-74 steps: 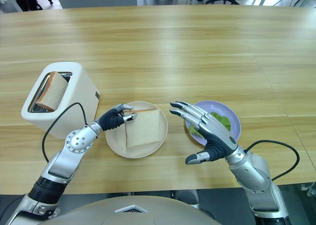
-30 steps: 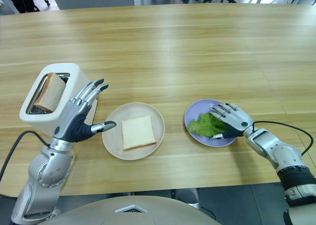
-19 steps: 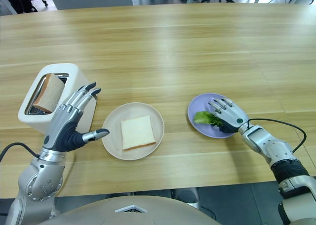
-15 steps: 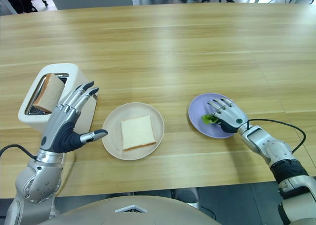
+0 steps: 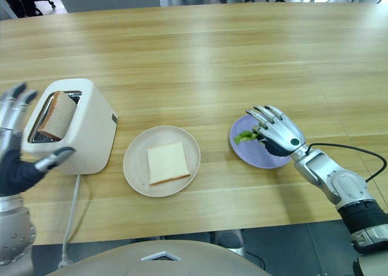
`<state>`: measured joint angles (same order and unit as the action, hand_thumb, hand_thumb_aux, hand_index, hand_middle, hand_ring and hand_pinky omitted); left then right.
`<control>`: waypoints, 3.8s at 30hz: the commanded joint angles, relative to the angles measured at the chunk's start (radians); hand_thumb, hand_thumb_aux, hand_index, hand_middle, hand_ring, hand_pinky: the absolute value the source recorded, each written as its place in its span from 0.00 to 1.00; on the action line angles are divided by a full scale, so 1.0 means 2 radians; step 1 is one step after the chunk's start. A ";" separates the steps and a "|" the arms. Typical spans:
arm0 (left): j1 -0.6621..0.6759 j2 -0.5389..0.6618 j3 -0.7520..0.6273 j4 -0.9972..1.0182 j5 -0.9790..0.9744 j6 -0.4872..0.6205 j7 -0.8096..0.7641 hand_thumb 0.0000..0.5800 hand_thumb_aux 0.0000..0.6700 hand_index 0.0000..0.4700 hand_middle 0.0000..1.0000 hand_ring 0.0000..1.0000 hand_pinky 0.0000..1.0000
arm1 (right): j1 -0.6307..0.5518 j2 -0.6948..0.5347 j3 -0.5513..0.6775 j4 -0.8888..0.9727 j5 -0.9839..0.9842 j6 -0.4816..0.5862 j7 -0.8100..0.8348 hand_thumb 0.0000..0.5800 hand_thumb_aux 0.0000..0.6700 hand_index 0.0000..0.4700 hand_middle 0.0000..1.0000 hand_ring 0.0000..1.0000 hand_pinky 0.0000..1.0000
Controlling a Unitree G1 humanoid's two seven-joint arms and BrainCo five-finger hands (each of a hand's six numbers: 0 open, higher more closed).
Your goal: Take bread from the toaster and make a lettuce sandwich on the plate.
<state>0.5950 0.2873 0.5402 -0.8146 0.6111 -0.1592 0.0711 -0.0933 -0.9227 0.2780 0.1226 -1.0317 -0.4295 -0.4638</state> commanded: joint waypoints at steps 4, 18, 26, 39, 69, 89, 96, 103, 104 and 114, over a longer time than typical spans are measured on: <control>-0.010 0.000 0.029 0.091 0.009 0.018 0.009 0.00 0.00 0.00 0.00 0.00 0.00 | 0.008 0.054 0.002 -0.100 0.017 0.006 0.049 1.00 1.00 0.98 0.00 0.00 0.00; -0.144 0.063 -0.099 0.251 0.114 0.110 -0.018 0.00 0.00 0.00 0.00 0.00 0.00 | -0.048 0.237 0.128 -0.129 -0.054 0.011 0.119 1.00 1.00 0.98 0.00 0.00 0.00; -0.182 0.089 -0.116 0.271 0.134 0.148 -0.009 0.00 0.00 0.00 0.00 0.00 0.00 | -0.081 0.289 0.167 -0.120 -0.066 0.013 0.133 1.00 1.00 0.98 0.00 0.00 0.00; -0.186 0.116 -0.137 0.283 0.097 0.135 -0.014 1.00 1.00 0.98 0.00 0.00 0.00 | -0.130 0.311 0.217 0.017 -0.126 0.038 0.064 1.00 1.00 0.98 0.00 0.00 0.00; -0.187 0.102 -0.092 0.168 -0.005 0.083 -0.004 1.00 1.00 0.98 1.00 1.00 1.00 | -0.117 0.256 0.264 0.060 -0.117 0.063 0.074 0.00 0.00 0.00 0.00 0.00 0.00; -0.175 0.039 -0.256 0.009 -0.258 0.118 -0.164 1.00 1.00 0.98 1.00 1.00 1.00 | 0.082 0.128 -0.045 -0.222 0.203 -0.063 0.099 0.00 0.00 0.00 0.00 0.00 0.00; -0.159 0.049 -0.325 0.146 -0.225 0.108 -0.189 1.00 1.00 0.98 1.00 1.00 1.00 | 0.148 0.125 -0.108 -0.254 0.207 -0.167 0.090 0.00 0.00 0.00 0.00 0.00 0.00; -0.192 0.072 -0.352 0.234 -0.203 0.086 -0.212 1.00 1.00 0.98 1.00 1.00 1.00 | 0.163 0.141 -0.013 -0.224 0.132 -0.197 0.175 0.00 0.00 0.00 0.00 0.00 0.00; -0.202 0.076 -0.350 0.241 -0.213 0.085 -0.223 1.00 1.00 0.98 1.00 1.00 1.00 | 0.164 0.144 -0.001 -0.217 0.116 -0.202 0.180 0.00 0.00 0.00 0.00 0.00 0.00; -0.295 0.135 -0.342 0.299 -0.267 0.093 -0.330 1.00 1.00 0.98 1.00 1.00 1.00 | 0.134 0.173 0.080 -0.149 0.054 -0.175 0.244 0.00 0.00 0.00 0.00 0.00 0.00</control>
<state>0.0154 0.5384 -0.1404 -0.2626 0.0960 0.0170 -0.5417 0.1904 -0.5856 0.4129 -0.2082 -0.8916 -0.8050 -0.0081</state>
